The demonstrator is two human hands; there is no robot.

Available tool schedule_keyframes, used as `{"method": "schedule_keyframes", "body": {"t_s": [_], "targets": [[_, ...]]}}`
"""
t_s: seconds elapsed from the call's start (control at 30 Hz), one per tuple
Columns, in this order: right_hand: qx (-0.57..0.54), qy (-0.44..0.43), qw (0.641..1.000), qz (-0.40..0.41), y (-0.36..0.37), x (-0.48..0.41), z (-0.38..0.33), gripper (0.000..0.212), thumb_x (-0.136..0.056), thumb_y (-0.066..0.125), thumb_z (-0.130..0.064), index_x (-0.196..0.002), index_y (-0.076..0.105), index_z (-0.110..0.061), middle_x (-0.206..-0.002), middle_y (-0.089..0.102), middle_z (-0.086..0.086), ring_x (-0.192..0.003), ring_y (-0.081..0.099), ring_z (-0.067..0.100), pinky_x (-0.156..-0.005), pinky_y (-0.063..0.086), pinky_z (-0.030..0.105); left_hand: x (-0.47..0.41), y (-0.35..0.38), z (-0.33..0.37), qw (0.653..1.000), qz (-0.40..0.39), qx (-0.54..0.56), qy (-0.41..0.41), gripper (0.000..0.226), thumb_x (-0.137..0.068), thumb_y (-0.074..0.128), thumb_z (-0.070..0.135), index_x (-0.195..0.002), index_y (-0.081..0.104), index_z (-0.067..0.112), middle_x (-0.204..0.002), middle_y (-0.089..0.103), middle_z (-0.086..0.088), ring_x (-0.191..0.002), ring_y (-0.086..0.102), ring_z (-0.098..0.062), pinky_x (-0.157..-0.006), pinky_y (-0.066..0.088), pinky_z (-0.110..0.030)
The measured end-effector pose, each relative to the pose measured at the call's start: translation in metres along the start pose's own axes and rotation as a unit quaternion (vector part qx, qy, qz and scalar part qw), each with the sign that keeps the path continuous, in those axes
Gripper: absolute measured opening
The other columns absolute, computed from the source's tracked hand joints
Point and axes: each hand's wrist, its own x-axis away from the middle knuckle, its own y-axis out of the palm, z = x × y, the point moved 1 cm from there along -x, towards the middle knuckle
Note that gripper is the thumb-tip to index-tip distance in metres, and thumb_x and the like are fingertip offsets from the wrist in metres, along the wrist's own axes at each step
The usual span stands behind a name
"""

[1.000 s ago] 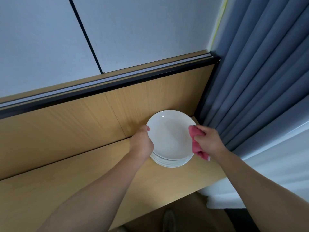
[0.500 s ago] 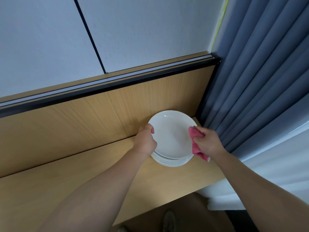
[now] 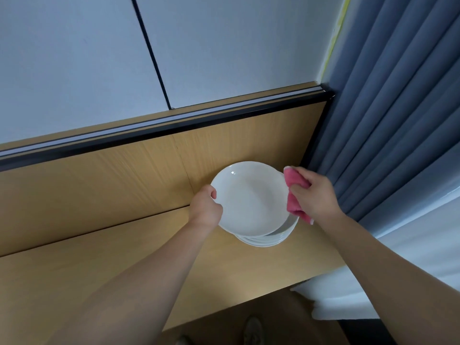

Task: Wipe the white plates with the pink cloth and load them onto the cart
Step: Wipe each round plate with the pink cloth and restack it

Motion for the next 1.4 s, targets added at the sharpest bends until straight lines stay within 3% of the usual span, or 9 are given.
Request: {"method": "schedule_keyframes", "body": {"t_s": [0.1, 0.2, 0.33, 0.43, 0.57, 0.8, 1.1, 1.23, 1.4], "targets": [[-0.024, -0.034, 0.999, 0.007, 0.009, 0.003, -0.019, 0.015, -0.096, 0.05, -0.015, -0.095, 0.064, -0.021, -0.083, 0.062, 0.009, -0.045, 0.058, 0.015, -0.045, 0.051, 0.038, 0.002, -0.026, -0.02, 1.0, 0.024, -0.014, -0.007, 0.025, -0.077, 0.038, -0.007, -0.09, 0.043, 0.014, -0.071, 0.038, 0.002, -0.059, 0.033, -0.015, -0.05, 0.026, -0.027], [-0.022, -0.063, 0.998, 0.008, 0.029, 0.012, -0.035, 0.017, -0.095, 0.056, -0.022, -0.109, 0.065, -0.026, -0.113, 0.05, -0.005, -0.057, 0.057, 0.007, -0.074, 0.056, 0.042, 0.009, -0.053, -0.049, 0.999, 0.04, -0.018, -0.023, 0.024, -0.077, 0.037, -0.006, -0.088, 0.042, 0.014, -0.072, 0.038, 0.001, -0.059, 0.033, -0.016, -0.05, 0.027, -0.027], [-0.003, -0.083, 0.996, -0.03, 0.066, 0.033, -0.052, 0.015, -0.095, 0.056, -0.027, -0.093, 0.059, -0.041, -0.102, 0.048, -0.014, -0.069, 0.063, 0.024, -0.062, 0.057, 0.045, 0.022, -0.092, -0.097, 0.998, 0.053, -0.012, -0.032, 0.025, -0.075, 0.035, -0.008, -0.081, 0.038, 0.017, -0.071, 0.037, 0.001, -0.06, 0.03, -0.017, -0.05, 0.024, -0.026], [0.023, -0.117, 0.992, -0.043, 0.103, 0.048, -0.063, 0.02, -0.094, 0.053, -0.019, -0.083, 0.065, -0.031, -0.091, 0.058, 0.0, -0.071, 0.064, 0.022, -0.058, 0.056, 0.031, 0.029, -0.12, -0.139, 0.997, 0.061, -0.012, -0.052, 0.027, -0.075, 0.035, -0.008, -0.076, 0.036, 0.019, -0.07, 0.037, 0.0, -0.059, 0.03, -0.018, -0.05, 0.024, -0.027], [0.027, -0.094, 0.99, -0.101, 0.161, 0.075, -0.067, 0.036, -0.091, 0.046, -0.014, -0.063, 0.056, -0.034, -0.066, 0.055, 0.017, -0.042, 0.049, 0.033, -0.035, 0.039, 0.028, 0.035, -0.147, -0.192, 0.996, 0.058, -0.001, -0.068, 0.025, -0.073, 0.034, -0.007, -0.076, 0.035, 0.018, -0.071, 0.037, 0.0, -0.062, 0.03, -0.021, -0.051, 0.023, -0.026], [0.061, -0.075, 0.991, -0.092, 0.257, 0.12, -0.059, 0.023, -0.096, 0.048, -0.018, -0.08, 0.063, -0.023, -0.083, 0.059, 0.006, -0.054, 0.055, 0.002, -0.036, 0.034, 0.012, 0.048, -0.178, -0.268, 0.996, 0.034, -0.001, -0.077, 0.024, -0.073, 0.032, -0.007, -0.08, 0.035, 0.015, -0.07, 0.034, 0.002, -0.059, 0.025, -0.017, -0.051, 0.019, -0.027], [0.109, -0.053, 0.985, -0.119, 0.296, 0.128, -0.032, 0.026, -0.085, 0.045, 0.003, -0.095, 0.064, -0.01, -0.087, 0.059, 0.009, -0.048, 0.049, 0.003, -0.038, 0.034, 0.01, 0.038, -0.172, -0.308, 0.994, 0.021, -0.004, -0.103, 0.023, -0.075, 0.033, -0.009, -0.082, 0.038, 0.012, -0.071, 0.036, 0.002, -0.065, 0.03, -0.02, -0.05, 0.021, -0.028], [0.116, -0.029, 0.985, -0.123, 0.307, 0.126, -0.027, 0.03, -0.084, 0.048, 0.004, -0.109, 0.063, -0.004, -0.094, 0.06, 0.012, -0.073, 0.057, 0.023, -0.05, 0.045, 0.02, 0.034, -0.164, -0.317, 0.994, 0.032, -0.001, -0.104, 0.023, -0.074, 0.034, -0.01, -0.08, 0.038, 0.012, -0.072, 0.037, 0.0, -0.069, 0.031, -0.022, -0.053, 0.022, -0.03], [0.089, -0.038, 0.982, -0.16, 0.328, 0.13, -0.031, 0.025, -0.079, 0.045, 0.005, -0.088, 0.064, -0.008, -0.063, 0.06, 0.005, -0.053, 0.047, 0.008, -0.047, 0.04, 0.013, 0.031, -0.165, -0.321, 0.995, 0.014, 0.0, -0.103, 0.027, -0.078, 0.036, -0.007, -0.094, 0.044, 0.013, -0.078, 0.046, -0.001, -0.072, 0.043, -0.024, -0.052, 0.03, -0.029]]}}
